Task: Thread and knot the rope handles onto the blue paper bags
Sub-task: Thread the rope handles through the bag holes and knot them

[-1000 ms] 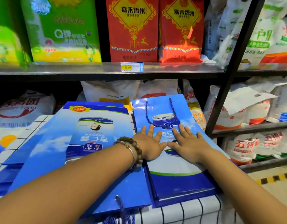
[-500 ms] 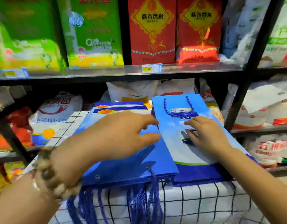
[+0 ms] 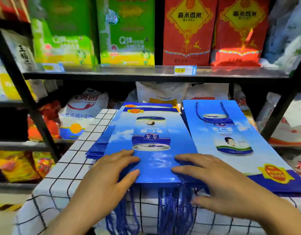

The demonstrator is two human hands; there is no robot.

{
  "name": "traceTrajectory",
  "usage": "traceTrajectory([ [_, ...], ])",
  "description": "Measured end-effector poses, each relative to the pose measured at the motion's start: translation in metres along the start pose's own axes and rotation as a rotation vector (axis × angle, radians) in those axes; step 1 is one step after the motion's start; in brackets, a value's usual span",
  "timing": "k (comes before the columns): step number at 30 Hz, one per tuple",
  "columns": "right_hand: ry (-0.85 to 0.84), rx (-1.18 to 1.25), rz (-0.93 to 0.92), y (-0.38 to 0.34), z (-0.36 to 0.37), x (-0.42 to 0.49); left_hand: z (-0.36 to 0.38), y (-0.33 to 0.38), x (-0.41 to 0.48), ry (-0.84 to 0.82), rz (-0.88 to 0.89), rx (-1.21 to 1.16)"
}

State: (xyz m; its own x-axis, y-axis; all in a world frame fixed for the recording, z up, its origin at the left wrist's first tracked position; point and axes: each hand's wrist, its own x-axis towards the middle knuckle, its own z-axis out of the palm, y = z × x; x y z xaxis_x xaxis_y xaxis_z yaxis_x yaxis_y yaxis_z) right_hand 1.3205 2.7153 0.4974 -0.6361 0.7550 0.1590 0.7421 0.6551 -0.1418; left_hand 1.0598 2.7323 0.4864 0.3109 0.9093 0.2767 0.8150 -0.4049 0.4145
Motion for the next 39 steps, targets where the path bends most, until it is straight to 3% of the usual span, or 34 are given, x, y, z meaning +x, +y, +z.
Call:
traceTrajectory([
  [4,0.181,-0.078,-0.063,0.004,0.003,0.004,0.003,-0.005,-0.001,0.029,-0.013,-0.014],
  [11,0.330,-0.180,-0.143,-0.019,0.012,0.021,0.003,0.006,0.001,0.070,0.040,0.006],
  [15,0.419,0.123,0.193,-0.029,0.013,0.039,0.004,0.022,-0.001,0.031,0.070,-0.249],
  [17,0.442,0.185,0.317,-0.027,0.016,0.046,0.006,0.031,-0.002,-0.004,0.079,-0.251],
  [23,0.448,0.354,0.450,-0.029,0.017,0.051,0.017,0.040,0.007,0.053,0.007,-0.063],
  [27,0.519,0.376,0.493,-0.024,0.018,0.044,0.010,0.043,0.016,0.044,-0.078,-0.171],
  [30,0.563,0.221,0.395,-0.022,0.015,0.037,0.004,0.037,0.028,0.009,-0.182,-0.367],
  [32,0.434,0.232,0.268,-0.023,0.014,0.035,0.004,0.032,0.034,0.042,-0.201,-0.445],
  [34,0.286,0.159,0.154,-0.021,0.019,0.036,0.006,0.029,0.034,0.063,-0.193,-0.462],
  [39,0.273,0.032,0.084,-0.019,0.020,0.039,0.011,0.030,0.021,0.019,-0.070,-0.396],
])
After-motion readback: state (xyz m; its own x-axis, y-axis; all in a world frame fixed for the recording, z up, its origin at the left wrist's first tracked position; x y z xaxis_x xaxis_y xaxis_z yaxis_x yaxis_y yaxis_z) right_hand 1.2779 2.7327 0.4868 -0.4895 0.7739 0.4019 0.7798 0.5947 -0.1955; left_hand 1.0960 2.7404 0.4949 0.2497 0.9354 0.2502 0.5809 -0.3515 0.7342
